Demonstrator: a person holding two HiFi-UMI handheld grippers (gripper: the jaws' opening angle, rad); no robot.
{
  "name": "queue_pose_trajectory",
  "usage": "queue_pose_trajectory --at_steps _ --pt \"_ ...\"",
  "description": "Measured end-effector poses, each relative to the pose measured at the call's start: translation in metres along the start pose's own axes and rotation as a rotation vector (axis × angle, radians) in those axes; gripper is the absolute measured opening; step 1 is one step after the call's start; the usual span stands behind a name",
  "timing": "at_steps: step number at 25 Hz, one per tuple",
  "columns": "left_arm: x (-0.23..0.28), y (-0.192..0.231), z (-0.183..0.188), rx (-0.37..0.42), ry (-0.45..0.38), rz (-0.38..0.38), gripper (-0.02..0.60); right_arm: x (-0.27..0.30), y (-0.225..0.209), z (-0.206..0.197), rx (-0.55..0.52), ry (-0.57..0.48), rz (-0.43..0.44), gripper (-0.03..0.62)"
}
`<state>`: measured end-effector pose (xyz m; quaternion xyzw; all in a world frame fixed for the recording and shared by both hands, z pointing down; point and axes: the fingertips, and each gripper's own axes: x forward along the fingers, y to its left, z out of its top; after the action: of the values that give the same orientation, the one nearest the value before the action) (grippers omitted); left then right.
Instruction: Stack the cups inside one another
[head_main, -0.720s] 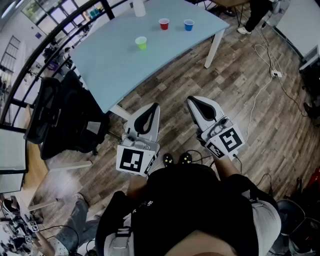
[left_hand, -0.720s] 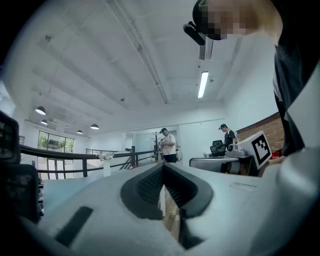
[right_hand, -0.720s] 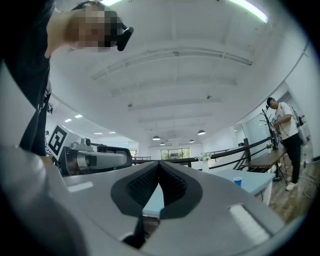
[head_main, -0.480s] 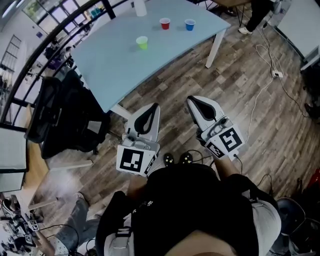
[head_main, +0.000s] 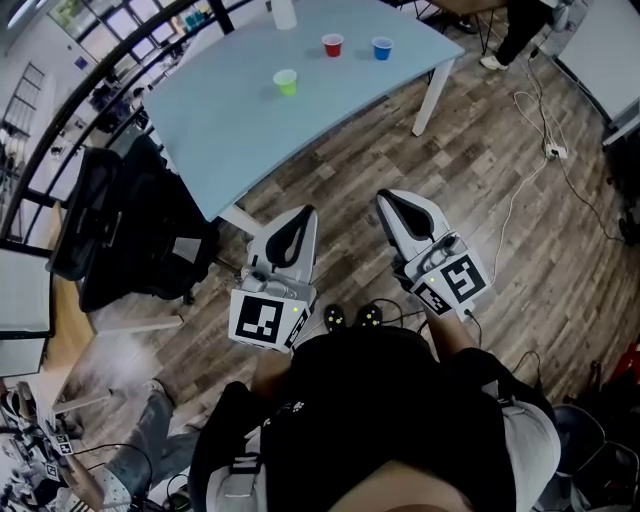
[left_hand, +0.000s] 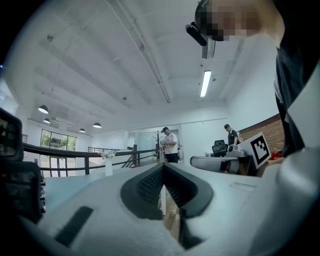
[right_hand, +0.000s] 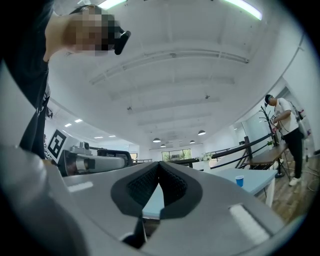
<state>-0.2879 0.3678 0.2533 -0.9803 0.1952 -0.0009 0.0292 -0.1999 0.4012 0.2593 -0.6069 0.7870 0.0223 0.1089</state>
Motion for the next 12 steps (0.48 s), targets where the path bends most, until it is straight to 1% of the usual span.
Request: queue_pose_trajectory --at_steps 4,12 --pt "0.002 -0.004 0.001 0.008 0.001 0.009 -0.015 -0.007 -0.008 0.001 0.013 -0.002 -0.009 0.011" --pt "0.015 -0.021 -0.003 0.012 0.010 0.010 -0.015 -0.023 -0.021 0.001 0.016 0.006 0.012 0.009"
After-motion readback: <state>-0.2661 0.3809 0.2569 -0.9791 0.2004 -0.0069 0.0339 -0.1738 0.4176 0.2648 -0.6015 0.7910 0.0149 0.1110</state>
